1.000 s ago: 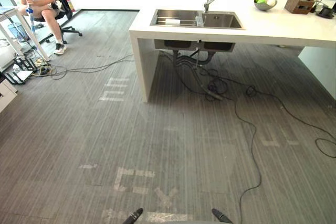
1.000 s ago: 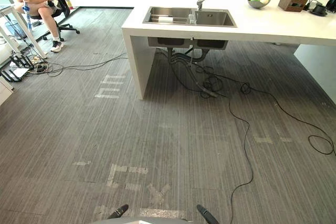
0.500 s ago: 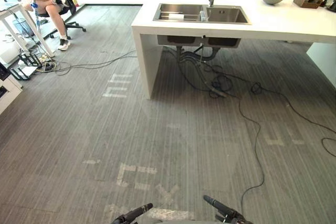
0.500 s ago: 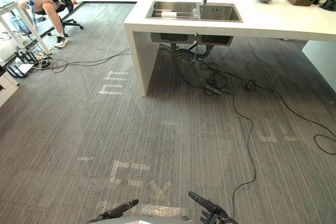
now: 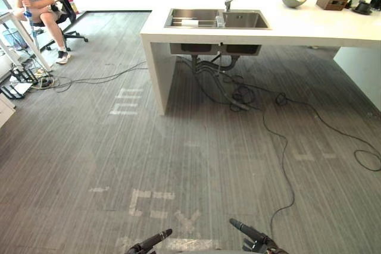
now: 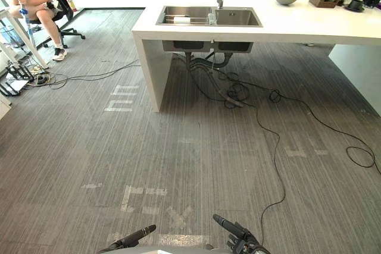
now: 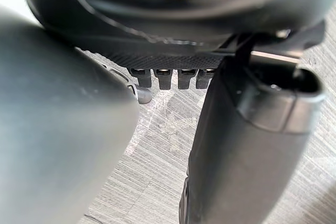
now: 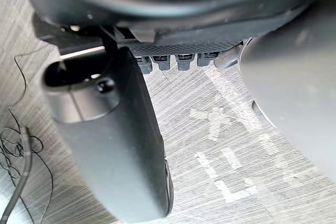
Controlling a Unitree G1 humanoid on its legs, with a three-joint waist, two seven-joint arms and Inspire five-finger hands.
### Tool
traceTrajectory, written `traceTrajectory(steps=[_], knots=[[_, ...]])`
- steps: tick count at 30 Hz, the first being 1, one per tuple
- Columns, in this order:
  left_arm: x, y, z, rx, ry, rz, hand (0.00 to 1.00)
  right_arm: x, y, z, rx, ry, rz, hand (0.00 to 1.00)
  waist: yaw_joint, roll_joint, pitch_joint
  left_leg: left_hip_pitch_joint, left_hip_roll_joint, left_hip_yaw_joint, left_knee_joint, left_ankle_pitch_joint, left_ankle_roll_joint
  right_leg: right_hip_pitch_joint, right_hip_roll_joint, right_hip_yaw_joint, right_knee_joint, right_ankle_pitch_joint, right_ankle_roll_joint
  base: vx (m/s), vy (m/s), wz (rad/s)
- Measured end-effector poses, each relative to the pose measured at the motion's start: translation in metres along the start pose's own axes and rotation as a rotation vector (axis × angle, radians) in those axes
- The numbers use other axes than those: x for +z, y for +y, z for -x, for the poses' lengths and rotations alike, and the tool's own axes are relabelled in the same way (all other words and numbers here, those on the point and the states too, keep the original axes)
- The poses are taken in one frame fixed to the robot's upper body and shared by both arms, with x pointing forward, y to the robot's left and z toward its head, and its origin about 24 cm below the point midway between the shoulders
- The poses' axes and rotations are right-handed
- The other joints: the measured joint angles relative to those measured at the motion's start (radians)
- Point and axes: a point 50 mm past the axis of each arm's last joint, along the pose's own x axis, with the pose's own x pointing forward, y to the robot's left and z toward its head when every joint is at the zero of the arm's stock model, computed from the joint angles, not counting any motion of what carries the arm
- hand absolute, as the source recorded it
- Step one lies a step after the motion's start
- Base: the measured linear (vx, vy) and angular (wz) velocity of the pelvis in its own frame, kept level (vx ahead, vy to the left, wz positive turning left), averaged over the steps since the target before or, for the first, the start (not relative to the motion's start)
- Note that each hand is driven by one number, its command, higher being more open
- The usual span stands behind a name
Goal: Walk over to the sink, pick up the cup, carry it to the dishwasher, place the cup inside the dishwasher, then close the dishwasher door
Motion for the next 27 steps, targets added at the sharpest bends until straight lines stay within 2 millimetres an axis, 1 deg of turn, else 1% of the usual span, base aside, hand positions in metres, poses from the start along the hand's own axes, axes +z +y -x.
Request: traceTrajectory(steps=[6,8,10,11,12,13,14,15,16,17,19,20,21,22,23,24,25,26,27], knots=[[-0.001,0.001,0.0,-0.004,0.004,0.022,1.0,-0.001,-0.001,0.0,-0.006,0.008,-0.031,1.0,0.002,-0.001,0.007,0.013,-0.001,0.007,0.0,0.0,0.001,0.013,0.0,0.01,-0.007,0.008,0.001,-0.03,0.0,-0.04],[0.0,0.0,0.0,-0.007,0.002,0.02,1.0,0.001,0.0,-0.001,-0.004,0.01,-0.037,1.0,0.001,-0.001,0.015,0.018,-0.003,0.002,0.003,-0.003,0.001,0.011,-0.004,0.004,0.019,-0.003,0.005,-0.03,0.007,0.09],[0.006,-0.003,-0.001,-0.029,-0.011,0.008,1.0,0.005,0.002,-0.001,0.003,-0.003,-0.056,1.0,0.0,-0.006,0.042,0.024,-0.01,-0.02,0.032,-0.022,0.017,-0.022,-0.025,-0.02,0.143,-0.08,0.014,-0.03,0.022,0.36],[0.01,-0.004,0.0,-0.042,-0.015,0.001,1.0,0.008,0.002,-0.001,0.007,-0.017,-0.076,1.0,-0.001,-0.014,0.053,0.024,-0.024,-0.038,0.06,-0.038,0.026,-0.047,-0.051,-0.037,0.24,-0.138,0.025,-0.02,0.032,0.43],[0.011,-0.004,0.0,-0.049,-0.021,-0.004,1.0,0.01,0.001,-0.001,0.006,-0.025,-0.084,1.0,-0.002,-0.019,0.056,0.024,-0.033,-0.046,0.074,-0.048,0.03,-0.059,-0.067,-0.043,0.285,-0.163,0.031,-0.02,0.036,0.43],[0.014,-0.006,0.0,-0.059,-0.034,-0.01,1.0,0.014,0.0,-0.001,0.005,-0.039,-0.094,1.0,0.001,-0.029,0.064,0.021,-0.05,-0.053,0.102,-0.066,0.043,-0.079,-0.097,-0.054,0.363,-0.202,0.042,0.0,0.055,0.26],[0.015,-0.009,-0.001,-0.068,-0.05,-0.013,1.0,0.021,0.001,-0.001,0.008,-0.058,-0.092,1.0,0.002,-0.024,0.069,0.019,-0.065,-0.055,0.123,-0.086,0.056,-0.102,-0.126,-0.067,0.44,-0.223,0.047,-0.01,0.06,0.15],[0.016,-0.01,-0.001,-0.073,-0.057,-0.018,1.0,0.024,0.002,-0.001,0.011,-0.069,-0.096,1.0,0.002,-0.029,0.073,0.016,-0.071,-0.056,0.128,-0.095,0.068,-0.123,-0.139,-0.075,0.482,-0.231,0.056,0.0,0.069,0.03],[0.021,-0.015,0.0,-0.088,-0.079,-0.033,1.0,0.031,0.005,-0.002,0.021,-0.097,-0.113,1.0,-0.002,-0.027,0.078,0.02,-0.076,-0.063,0.129,-0.101,0.08,-0.171,-0.158,-0.09,0.576,-0.238,0.068,0.03,0.032,0.12],[0.028,-0.021,0.0,-0.11,-0.107,-0.04,1.0,0.034,0.006,-0.002,0.028,-0.115,-0.124,1.0,-0.008,-0.021,0.085,0.023,-0.074,-0.079,0.135,-0.104,0.085,-0.192,-0.165,-0.109,0.614,-0.24,0.07,0.08,0.006,0.38],[0.052,-0.045,0.004,-0.179,-0.2,-0.073,1.0,0.039,0.014,-0.003,0.056,-0.147,-0.14,1.0,-0.015,-0.028,0.112,0.023,-0.05,-0.119,0.158,-0.113,0.085,-0.222,-0.16,-0.139,0.573,-0.239,0.07,0.1,-0.03,0.54],[0.065,-0.061,0.006,-0.22,-0.254,-0.085,1.0,0.045,0.021,-0.003,0.077,-0.171,-0.136,1.0,-0.015,-0.027,0.125,0.024,-0.03,-0.133,0.163,-0.119,0.077,-0.244,-0.144,-0.14,0.492,-0.218,0.067,0.13,-0.05,0.35],[0.072,-0.07,0.009,-0.249,-0.287,-0.094,1.0,0.049,0.028,-0.003,0.1,-0.19,-0.134,1.0,-0.015,-0.028,0.127,0.024,-0.016,-0.138,0.165,-0.124,0.067,-0.259,-0.131,-0.137,0.401,-0.176,0.066,0.15,-0.057,0.21],[0.075,-0.075,0.01,-0.263,-0.303,-0.103,1.0,0.052,0.032,-0.003,0.115,-0.203,-0.139,1.0,-0.015,-0.029,0.127,0.025,-0.007,-0.141,0.168,-0.13,0.059,-0.265,-0.125,-0.136,0.336,-0.138,0.066,0.21,-0.091,0.11],[0.081,-0.083,0.013,-0.282,-0.333,-0.116,1.0,0.057,0.041,-0.002,0.144,-0.228,-0.154,1.0,-0.017,-0.036,0.129,0.033,0.005,-0.147,0.185,-0.147,0.047,-0.265,-0.121,-0.133,0.214,-0.063,0.07,0.26,-0.142,0.1],[0.085,-0.087,0.015,-0.291,-0.36,-0.116,1.0,0.059,0.046,-0.001,0.161,-0.245,-0.165,1.0,-0.016,-0.05,0.13,0.043,0.008,-0.151,0.216,-0.179,0.031,-0.262,-0.126,-0.117,0.142,-0.012,0.07,0.27,-0.17,0.12],[0.086,-0.088,0.016,-0.296,-0.371,-0.117,1.0,0.059,0.047,-0.001,0.167,-0.252,-0.167,1.0,-0.015,-0.058,0.132,0.046,0.008,-0.156,0.238,-0.2,0.019,-0.256,-0.132,-0.11,0.13,0.0,0.071,0.29,-0.238,0.22],[0.088,-0.088,0.018,-0.298,-0.387,-0.117,1.0,0.057,0.046,0.0,0.168,-0.253,-0.173,1.0,-0.013,-0.072,0.128,0.054,0.009,-0.173,0.286,-0.259,0.0,-0.249,-0.153,-0.095,0.141,0.001,0.069,0.34,-0.305,0.3],[0.089,-0.089,0.019,-0.293,-0.415,-0.115,1.0,0.055,0.044,0.0,0.161,-0.248,-0.182,1.0,-0.01,-0.078,0.121,0.066,0.028,-0.191,0.322,-0.306,-0.023,-0.259,-0.148,-0.094,0.201,0.042,0.045,0.36,-0.332,0.36]])
